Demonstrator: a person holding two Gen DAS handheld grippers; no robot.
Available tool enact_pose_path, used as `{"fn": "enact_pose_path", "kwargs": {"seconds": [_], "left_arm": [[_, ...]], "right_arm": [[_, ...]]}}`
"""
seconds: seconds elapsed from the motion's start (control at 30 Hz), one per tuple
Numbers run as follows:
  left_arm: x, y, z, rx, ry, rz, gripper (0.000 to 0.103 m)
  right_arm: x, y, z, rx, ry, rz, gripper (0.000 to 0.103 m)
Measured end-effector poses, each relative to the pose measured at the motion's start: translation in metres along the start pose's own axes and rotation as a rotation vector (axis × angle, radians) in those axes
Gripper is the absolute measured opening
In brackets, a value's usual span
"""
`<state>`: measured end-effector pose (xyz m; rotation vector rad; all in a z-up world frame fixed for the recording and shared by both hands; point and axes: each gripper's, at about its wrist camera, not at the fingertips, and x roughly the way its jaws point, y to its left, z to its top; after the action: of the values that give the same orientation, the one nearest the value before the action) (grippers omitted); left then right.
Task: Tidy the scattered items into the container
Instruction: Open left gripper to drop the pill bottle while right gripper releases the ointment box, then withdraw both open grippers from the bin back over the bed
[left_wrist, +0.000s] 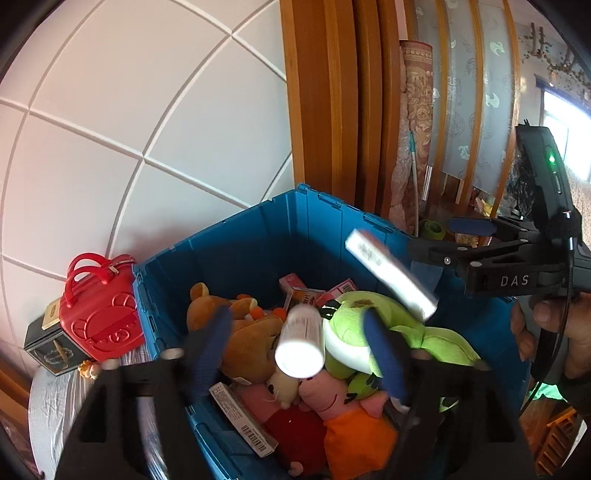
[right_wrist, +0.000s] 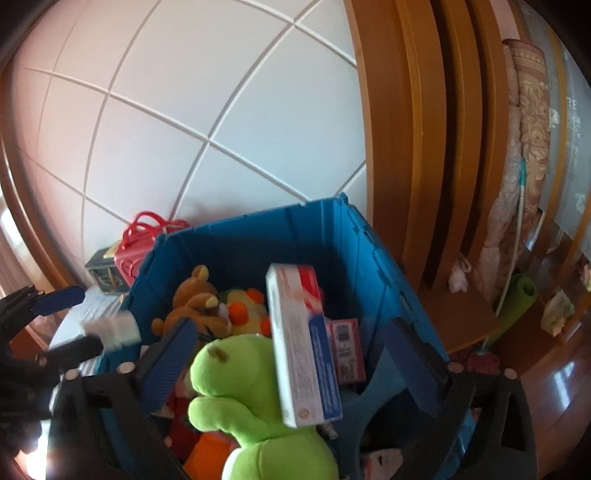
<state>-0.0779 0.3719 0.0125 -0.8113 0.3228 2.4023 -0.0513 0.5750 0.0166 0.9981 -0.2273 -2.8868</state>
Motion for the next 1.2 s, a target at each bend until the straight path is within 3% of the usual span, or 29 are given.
{"fn": "enact_pose_path", "kwargs": {"seconds": [0.3,0.63,0.97,1.2], "left_arm": [[-0.008,0.019,-0.012,-0.029,0.0,0.045,0.093],[-0.035,0.048,-0.036,-0.086,-0.009,0.094,0.093],[-0.073,0.101,-0.078,-0.176,-0.016,0.167,0.093],[-0.1,0.152,-0.11,-0.248,-0.024,0.205,0.093]], "right_arm": [[-0.005,0.011,-0.004,0.001,0.008,0.002,0.102],[-0.017,0.051,-0.013,-0.03,0.008,0.027,0.102],[-0.019,0.116,-0.018,-0.079,0.031,0.075,0.102],[-0.016,0.182,-0.018,-0.145,0.039,0.104,0.102]]}}
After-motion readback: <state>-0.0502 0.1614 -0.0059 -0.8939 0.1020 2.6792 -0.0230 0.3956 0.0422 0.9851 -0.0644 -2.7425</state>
